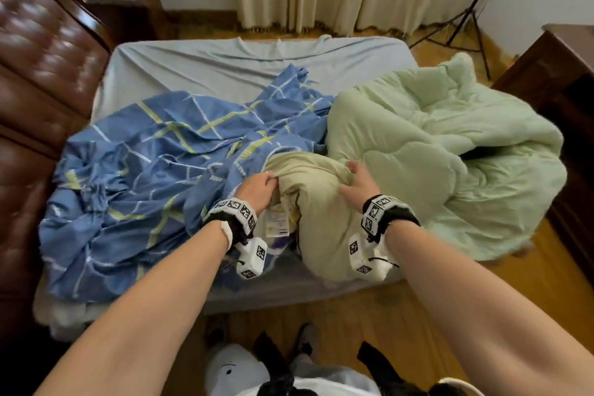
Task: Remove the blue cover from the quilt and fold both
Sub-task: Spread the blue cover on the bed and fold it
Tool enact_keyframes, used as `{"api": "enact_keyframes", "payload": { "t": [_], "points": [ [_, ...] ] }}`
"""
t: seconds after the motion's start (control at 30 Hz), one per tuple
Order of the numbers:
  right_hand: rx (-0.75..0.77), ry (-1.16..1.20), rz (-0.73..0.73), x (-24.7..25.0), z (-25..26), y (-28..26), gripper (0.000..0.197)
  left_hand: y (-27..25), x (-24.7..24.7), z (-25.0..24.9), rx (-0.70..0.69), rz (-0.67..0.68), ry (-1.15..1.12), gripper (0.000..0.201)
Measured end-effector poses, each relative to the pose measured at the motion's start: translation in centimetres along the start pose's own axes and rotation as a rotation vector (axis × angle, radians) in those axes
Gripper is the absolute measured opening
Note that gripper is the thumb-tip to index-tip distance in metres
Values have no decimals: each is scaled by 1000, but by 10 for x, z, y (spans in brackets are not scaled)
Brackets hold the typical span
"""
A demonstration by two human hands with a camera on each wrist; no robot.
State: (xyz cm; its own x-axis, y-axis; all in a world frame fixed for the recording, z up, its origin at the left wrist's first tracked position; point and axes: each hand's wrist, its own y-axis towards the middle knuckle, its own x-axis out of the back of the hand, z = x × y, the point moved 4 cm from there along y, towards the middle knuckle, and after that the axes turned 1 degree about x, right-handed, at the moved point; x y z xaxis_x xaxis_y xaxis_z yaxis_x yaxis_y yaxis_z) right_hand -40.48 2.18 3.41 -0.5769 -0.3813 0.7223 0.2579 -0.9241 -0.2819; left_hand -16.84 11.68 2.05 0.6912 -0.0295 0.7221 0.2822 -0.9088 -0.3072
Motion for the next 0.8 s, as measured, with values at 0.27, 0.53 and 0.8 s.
{"api": "enact_keyframes", "payload": {
  "t": [0.27,0.53,0.8],
  "points": [
    [293,-181,-94,-7,65,-4,38,-18,49,-88,-186,-3,85,15],
    [128,-103,-197,27,65,17,57,-22,11,-23,88,155,-160,114],
    [-85,-78,-308,57,47,21,54,19,-1,-25,217,245,-337,118]
  ]
}}
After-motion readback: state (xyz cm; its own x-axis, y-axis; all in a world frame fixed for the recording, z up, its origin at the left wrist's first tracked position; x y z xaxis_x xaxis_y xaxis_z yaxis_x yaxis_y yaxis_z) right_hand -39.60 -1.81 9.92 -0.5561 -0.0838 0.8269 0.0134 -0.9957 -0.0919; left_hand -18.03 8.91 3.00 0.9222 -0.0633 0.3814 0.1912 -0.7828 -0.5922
